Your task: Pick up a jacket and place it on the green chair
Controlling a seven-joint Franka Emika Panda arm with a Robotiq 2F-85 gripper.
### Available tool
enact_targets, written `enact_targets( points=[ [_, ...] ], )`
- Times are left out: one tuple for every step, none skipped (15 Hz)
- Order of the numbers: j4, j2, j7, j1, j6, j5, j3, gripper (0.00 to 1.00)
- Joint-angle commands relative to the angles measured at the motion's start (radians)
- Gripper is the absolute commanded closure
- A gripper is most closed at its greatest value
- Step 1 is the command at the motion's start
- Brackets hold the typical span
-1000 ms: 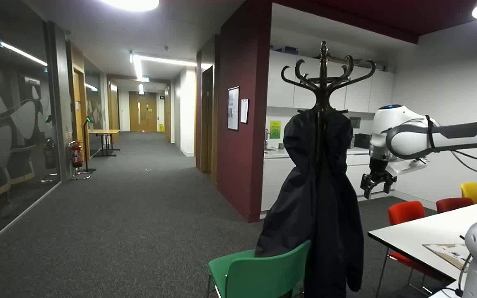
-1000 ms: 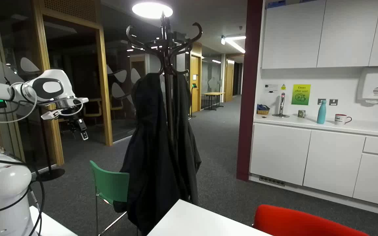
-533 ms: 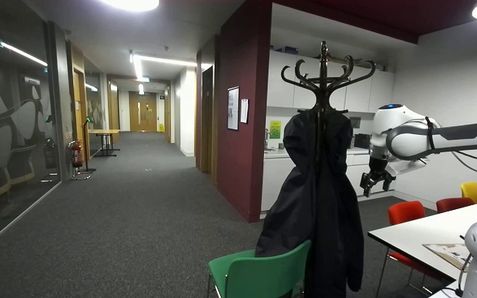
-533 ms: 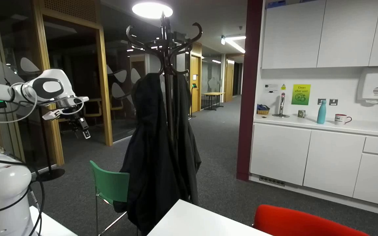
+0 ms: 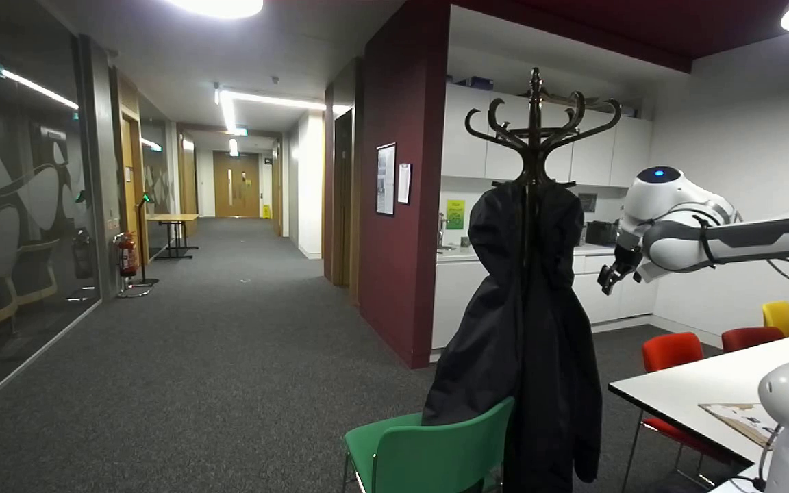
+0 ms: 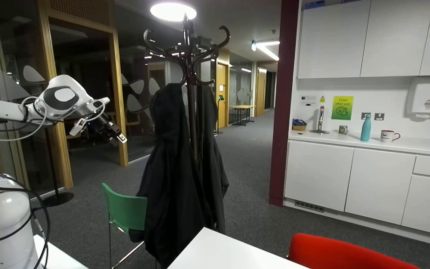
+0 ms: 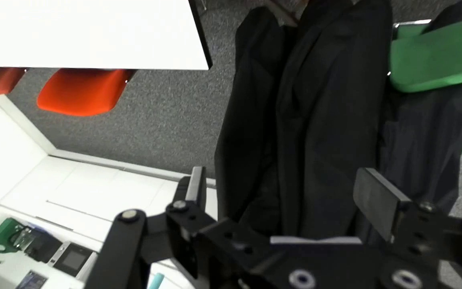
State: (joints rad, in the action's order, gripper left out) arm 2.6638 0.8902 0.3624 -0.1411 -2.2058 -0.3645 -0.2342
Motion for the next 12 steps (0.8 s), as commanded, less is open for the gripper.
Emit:
enact_targets(
  points=[
    [-0.006, -0.005, -0.007, -0.068, -0.14, -0.075, 0.048, 0.0],
    [-0.014, -0.016, -0.014, -0.081, -0.172, -0.077, 0.06, 0.0],
    [-0.025, -0.032, -0.03, -0.081, -0.206, -0.062, 0.083, 0.0],
    [-0.032, -0.045, -0.038, -0.082, -0.24, -0.046, 0.099, 0.0],
    [-0.044, -0.063, -0.046, -0.08, -0.271, -0.029, 0.116, 0.0],
    [-0.055, -0.079, -0.054, -0.075, -0.3, -0.012, 0.133, 0.0],
    [-0.069, -0.097, -0.068, -0.067, -0.331, 0.007, 0.152, 0.0],
    [-0.091, -0.116, -0.09, -0.057, -0.352, 0.028, 0.171, 0.0],
    [-0.107, -0.131, -0.112, -0.047, -0.371, 0.051, 0.186, 0.0],
    [-0.13, -0.148, -0.143, -0.032, -0.375, 0.078, 0.204, 0.0],
    [-0.152, -0.163, -0.166, -0.022, -0.369, 0.108, 0.218, 0.0],
    [-0.172, -0.175, -0.183, -0.008, -0.343, 0.146, 0.232, 0.0]
  ],
)
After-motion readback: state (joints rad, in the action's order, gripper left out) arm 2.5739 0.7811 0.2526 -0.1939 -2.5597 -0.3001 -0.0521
